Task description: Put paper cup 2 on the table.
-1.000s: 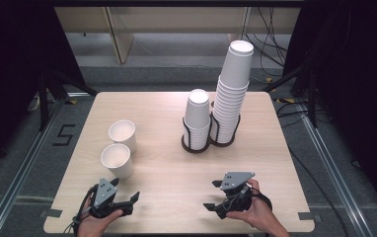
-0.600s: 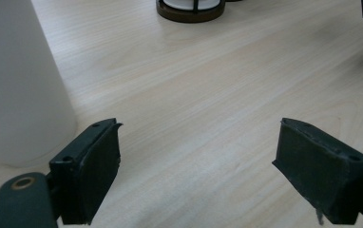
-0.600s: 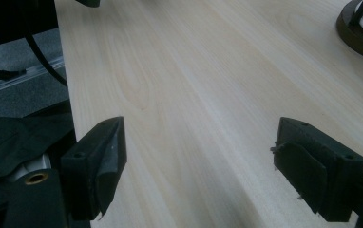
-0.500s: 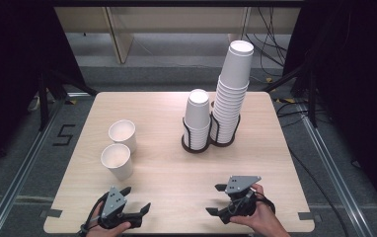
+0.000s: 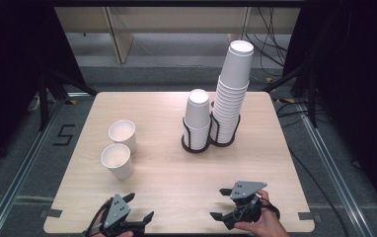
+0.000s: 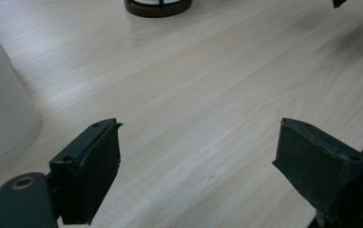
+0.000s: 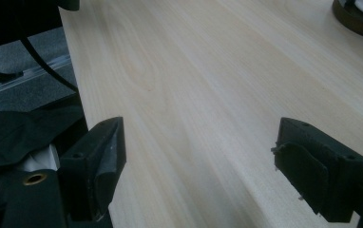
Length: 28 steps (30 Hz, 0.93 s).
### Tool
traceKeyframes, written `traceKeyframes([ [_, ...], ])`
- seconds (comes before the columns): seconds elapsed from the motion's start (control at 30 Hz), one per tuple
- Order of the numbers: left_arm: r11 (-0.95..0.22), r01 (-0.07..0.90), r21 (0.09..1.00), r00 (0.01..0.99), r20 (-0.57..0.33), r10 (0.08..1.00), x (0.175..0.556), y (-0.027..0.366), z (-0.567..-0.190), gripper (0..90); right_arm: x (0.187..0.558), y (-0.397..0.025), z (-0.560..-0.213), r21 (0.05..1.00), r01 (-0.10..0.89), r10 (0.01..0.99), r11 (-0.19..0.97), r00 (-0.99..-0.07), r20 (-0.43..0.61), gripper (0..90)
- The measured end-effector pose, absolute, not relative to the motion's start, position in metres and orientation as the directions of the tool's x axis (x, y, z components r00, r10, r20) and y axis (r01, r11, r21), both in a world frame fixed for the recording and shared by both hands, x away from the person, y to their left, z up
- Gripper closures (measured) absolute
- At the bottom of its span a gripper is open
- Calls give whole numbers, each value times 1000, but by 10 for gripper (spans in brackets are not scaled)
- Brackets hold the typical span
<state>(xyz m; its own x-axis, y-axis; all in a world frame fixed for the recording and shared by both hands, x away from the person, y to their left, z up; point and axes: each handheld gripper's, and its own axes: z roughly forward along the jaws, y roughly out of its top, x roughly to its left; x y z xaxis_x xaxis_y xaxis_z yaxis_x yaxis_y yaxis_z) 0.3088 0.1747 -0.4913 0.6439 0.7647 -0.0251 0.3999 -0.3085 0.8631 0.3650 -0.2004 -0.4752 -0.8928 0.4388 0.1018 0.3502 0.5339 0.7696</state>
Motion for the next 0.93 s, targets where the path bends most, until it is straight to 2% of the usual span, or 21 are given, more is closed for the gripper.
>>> traceKeyframes([
  [0.1,-283,420,862,656,-73,751,297,169,-493,145,362,-200,-477,766,353,438,537,-893,104,190],
  [0.23,-318,396,862,690,-51,722,291,162,-493,145,359,-200,-478,761,348,431,547,-897,101,188],
  [0.37,-329,396,857,692,-44,720,292,161,-495,145,355,-200,-481,750,353,427,559,-898,104,188],
  [0.43,-375,387,842,700,-3,714,294,163,-494,145,354,-200,-482,750,350,428,561,-898,100,188],
  [0.53,-381,383,841,697,7,717,295,163,-494,145,354,-201,-483,743,357,426,566,-899,107,188],
  [0.6,-355,390,850,698,-21,716,294,162,-494,145,354,-200,-483,743,355,424,568,-899,105,188],
  [0.93,-345,390,854,693,-25,721,295,162,-494,145,354,-201,-484,741,358,425,568,-899,108,185],
])
